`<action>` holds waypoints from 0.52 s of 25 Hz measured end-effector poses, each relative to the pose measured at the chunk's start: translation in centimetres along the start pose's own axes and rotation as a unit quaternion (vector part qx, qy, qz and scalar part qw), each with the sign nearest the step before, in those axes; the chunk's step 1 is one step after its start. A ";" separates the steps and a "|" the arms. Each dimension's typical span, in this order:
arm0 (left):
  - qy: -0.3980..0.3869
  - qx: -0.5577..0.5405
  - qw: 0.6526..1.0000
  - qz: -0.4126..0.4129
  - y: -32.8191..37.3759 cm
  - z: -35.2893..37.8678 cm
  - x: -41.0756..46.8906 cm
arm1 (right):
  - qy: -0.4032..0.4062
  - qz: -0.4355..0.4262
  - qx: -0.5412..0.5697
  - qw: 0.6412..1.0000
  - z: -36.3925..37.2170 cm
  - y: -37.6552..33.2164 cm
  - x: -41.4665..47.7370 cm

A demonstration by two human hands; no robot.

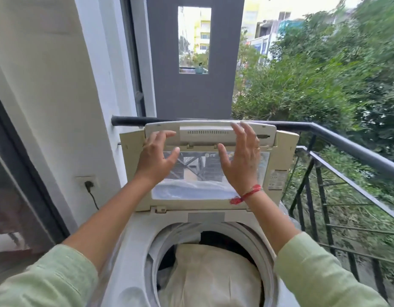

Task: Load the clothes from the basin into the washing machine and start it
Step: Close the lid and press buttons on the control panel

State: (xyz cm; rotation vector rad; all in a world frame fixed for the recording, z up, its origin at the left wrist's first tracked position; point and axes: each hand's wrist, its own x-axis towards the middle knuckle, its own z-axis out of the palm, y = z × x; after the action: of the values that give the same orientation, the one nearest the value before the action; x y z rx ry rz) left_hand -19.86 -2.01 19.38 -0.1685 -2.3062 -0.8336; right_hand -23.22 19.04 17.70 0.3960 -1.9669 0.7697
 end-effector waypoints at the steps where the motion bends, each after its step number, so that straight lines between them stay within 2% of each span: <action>1: 0.003 0.023 1.000 0.003 -0.2 0.5 1.3 | -0.017 -0.003 -0.057 0.998 0.8 0.7 1.3; 3: 0.007 0.075 0.997 0.018 -0.3 1.5 3.6 | -0.061 0.011 -0.132 0.989 2.1 2.1 3.3; 5: -0.003 0.132 0.991 0.030 -0.3 2.5 5.4 | -0.096 0.019 -0.161 0.982 2.9 3.0 4.6; 9: -0.103 0.252 0.962 0.020 -0.8 4.0 7.9 | -0.171 0.026 -0.224 0.959 3.9 4.7 6.7; 13: -0.146 0.273 0.951 0.011 -1.5 4.4 8.1 | -0.223 0.005 -0.212 0.951 4.5 5.7 7.0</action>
State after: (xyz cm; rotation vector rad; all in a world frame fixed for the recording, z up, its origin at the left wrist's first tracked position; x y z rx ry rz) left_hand -29.02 -1.31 21.20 -0.0727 -2.7130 -0.1377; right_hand -32.85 20.61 20.26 0.3162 -2.4856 0.2511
